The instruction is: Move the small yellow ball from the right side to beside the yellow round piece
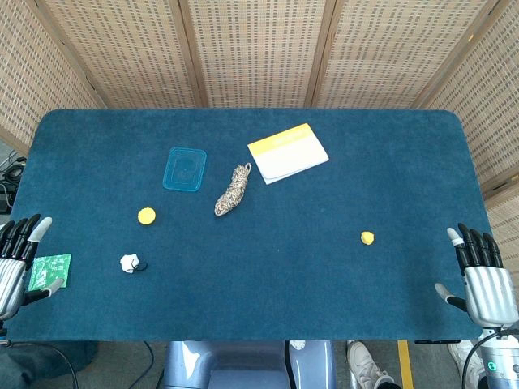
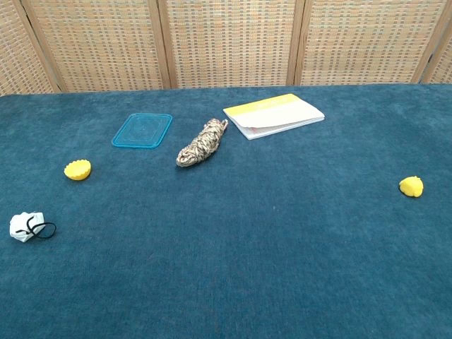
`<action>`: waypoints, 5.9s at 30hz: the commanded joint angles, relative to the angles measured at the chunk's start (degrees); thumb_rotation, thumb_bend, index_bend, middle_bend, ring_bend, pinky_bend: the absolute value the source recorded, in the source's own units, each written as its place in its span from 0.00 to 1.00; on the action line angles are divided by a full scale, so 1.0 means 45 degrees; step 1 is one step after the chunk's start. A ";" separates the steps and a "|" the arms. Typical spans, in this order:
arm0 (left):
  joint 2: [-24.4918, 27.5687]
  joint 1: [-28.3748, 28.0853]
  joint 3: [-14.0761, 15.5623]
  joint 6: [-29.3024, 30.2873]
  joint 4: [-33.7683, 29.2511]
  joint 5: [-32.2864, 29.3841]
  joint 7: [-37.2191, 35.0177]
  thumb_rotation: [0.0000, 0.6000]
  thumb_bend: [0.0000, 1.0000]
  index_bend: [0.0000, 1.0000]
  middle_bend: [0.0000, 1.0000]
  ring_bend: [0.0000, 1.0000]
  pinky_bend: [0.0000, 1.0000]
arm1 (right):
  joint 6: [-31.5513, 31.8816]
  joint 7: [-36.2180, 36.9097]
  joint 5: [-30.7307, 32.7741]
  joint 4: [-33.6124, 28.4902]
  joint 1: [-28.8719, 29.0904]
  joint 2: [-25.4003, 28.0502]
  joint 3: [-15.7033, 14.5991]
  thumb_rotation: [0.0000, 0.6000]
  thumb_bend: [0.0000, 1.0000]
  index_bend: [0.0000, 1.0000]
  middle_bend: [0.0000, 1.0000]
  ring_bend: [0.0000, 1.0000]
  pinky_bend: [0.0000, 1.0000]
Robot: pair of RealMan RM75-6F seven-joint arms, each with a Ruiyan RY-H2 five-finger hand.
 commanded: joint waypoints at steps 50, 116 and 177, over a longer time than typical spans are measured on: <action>-0.0586 -0.0750 -0.0292 -0.1638 -0.0085 -0.1229 0.1329 1.00 0.00 0.00 0.00 0.00 0.00 | -0.8983 -0.1777 0.4968 0.4877 0.6587 -0.4014 0.1060 1.00 0.15 0.40 0.00 0.00 0.00; -0.0356 -0.1456 -0.0283 -0.3073 0.0404 -0.1868 -0.0109 1.00 0.00 0.00 0.00 0.00 0.00 | -0.8299 -1.0537 1.1825 0.0819 1.4692 -0.7246 0.1704 1.00 0.29 0.57 0.00 0.00 0.00; -0.0220 -0.2462 -0.0387 -0.3041 0.0788 -0.0347 -0.2006 1.00 0.00 0.00 0.00 0.00 0.00 | -0.0641 0.1263 0.3669 0.3077 0.5207 -0.1519 -0.2143 1.00 0.00 0.00 0.00 0.00 0.00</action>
